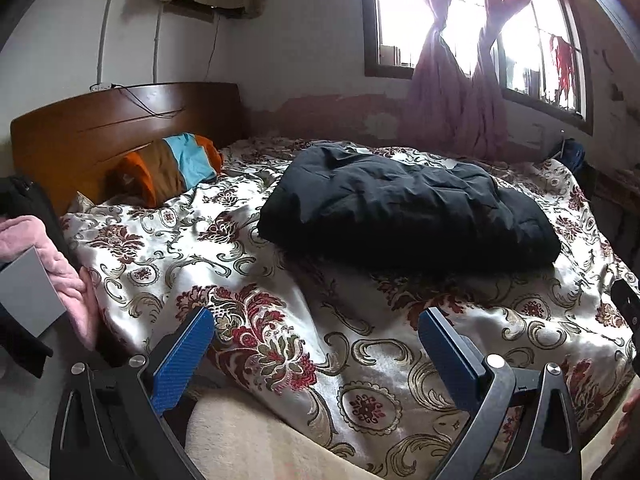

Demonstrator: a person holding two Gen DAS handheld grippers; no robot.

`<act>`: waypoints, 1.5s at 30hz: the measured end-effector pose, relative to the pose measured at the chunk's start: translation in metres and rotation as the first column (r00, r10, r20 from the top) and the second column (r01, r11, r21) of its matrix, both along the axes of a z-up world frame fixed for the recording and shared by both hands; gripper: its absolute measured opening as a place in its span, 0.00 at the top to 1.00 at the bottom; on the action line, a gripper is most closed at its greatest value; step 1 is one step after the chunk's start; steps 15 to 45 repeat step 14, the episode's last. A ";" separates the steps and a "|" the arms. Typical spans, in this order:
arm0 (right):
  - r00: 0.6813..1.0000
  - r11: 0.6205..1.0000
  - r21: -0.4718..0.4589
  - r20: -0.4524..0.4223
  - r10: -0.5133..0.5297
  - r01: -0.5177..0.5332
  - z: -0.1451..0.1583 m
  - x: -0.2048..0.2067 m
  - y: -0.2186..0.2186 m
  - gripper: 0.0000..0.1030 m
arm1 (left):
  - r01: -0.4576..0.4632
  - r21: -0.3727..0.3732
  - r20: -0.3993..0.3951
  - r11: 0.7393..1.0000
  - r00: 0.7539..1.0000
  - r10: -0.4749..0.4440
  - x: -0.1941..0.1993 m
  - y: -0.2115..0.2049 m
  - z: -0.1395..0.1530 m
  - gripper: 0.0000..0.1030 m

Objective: Fold large clothes

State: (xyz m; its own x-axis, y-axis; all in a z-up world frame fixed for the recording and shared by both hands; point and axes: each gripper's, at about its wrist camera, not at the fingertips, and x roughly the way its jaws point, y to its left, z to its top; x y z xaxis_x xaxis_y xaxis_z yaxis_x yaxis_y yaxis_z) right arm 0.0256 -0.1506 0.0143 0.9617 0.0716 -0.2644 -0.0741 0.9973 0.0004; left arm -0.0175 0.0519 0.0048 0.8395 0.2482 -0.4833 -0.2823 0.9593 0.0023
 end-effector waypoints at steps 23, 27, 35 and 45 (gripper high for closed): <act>1.000 1.000 -0.001 -0.006 0.002 -0.002 -0.001 -0.001 -0.002 0.01 | -0.001 0.006 0.000 1.000 1.000 0.001 0.000 -0.002 0.000 0.00; 1.000 1.000 -0.001 -0.006 0.002 -0.002 -0.001 -0.001 -0.002 0.01 | -0.001 0.006 0.000 1.000 1.000 0.001 0.000 -0.002 0.000 0.00; 1.000 1.000 -0.001 -0.006 0.002 -0.002 -0.001 -0.001 -0.002 0.01 | -0.001 0.006 0.000 1.000 1.000 0.001 0.000 -0.002 0.000 0.00; 1.000 1.000 -0.001 -0.006 0.002 -0.002 -0.001 -0.001 -0.002 0.01 | -0.001 0.006 0.000 1.000 1.000 0.001 0.000 -0.002 0.000 0.00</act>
